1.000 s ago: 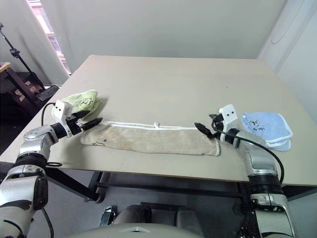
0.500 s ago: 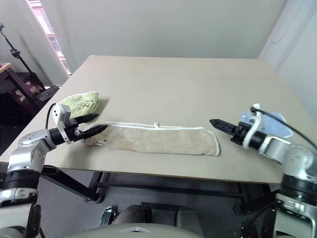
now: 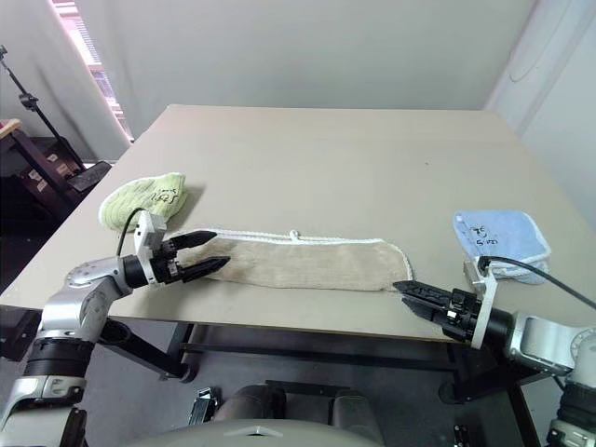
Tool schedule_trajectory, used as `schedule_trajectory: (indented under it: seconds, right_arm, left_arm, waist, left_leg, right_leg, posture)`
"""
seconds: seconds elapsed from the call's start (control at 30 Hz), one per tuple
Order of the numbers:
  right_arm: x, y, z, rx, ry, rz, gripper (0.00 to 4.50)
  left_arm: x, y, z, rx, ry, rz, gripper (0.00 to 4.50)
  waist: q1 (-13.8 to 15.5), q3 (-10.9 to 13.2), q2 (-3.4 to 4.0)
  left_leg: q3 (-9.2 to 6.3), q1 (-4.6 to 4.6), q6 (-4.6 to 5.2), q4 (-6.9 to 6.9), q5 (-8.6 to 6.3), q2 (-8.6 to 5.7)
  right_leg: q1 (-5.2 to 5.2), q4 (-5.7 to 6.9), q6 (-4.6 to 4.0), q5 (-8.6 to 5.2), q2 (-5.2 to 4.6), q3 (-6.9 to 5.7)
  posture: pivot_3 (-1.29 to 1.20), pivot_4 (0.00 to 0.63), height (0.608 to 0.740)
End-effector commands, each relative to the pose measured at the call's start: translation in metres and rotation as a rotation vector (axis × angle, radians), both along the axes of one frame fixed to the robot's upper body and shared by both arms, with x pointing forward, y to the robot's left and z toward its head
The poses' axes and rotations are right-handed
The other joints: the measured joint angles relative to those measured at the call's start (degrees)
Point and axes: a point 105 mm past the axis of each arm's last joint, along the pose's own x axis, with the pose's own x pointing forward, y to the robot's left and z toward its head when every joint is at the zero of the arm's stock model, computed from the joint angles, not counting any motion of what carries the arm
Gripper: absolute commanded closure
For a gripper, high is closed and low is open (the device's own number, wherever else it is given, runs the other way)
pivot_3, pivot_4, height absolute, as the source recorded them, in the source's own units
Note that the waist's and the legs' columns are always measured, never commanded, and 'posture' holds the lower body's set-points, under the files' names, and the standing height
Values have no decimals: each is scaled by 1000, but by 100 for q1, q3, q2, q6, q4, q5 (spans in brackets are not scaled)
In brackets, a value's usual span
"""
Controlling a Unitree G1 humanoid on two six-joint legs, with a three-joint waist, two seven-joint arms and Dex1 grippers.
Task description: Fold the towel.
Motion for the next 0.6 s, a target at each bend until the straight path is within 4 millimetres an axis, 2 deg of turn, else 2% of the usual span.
schedule_trajectory:
  seconds: [0.03,0.17,0.3,0.6]
  right_arm:
    - [4,1,4,19,-26,-46,299]
    - [11,3,-15,-24,27,-133,299]
    - [18,-3,-24,-54,55,-222,299]
    - [34,-11,-23,-50,56,-330,299]
  left_arm:
    - [9,-4,14,-2,-55,-10,0]
    - [11,-8,14,-1,-57,-19,0]
    - [10,-9,12,1,-53,-22,0]
    - [10,-8,10,5,-42,-19,0]
  waist:
    - [7,0,-1]
    - [6,-4,5]
    - [-12,-6,3]
    - [-15,-7,2]
  left_leg:
    - [0,0,0,0,0,0]
    - [0,-1,2,-3,1,0]
    - [0,0,6,-9,2,1]
    - [1,8,-5,-1,-6,4]
  right_leg:
    - [0,-1,0,0,0,0]
    - [0,-8,0,0,0,-1]
    - [2,-17,0,0,1,-1]
    - [28,-46,-7,8,-1,-1]
  posture:
    - [0,0,740]
    - [0,0,740]
    - [0,0,740]
    - [0,0,740]
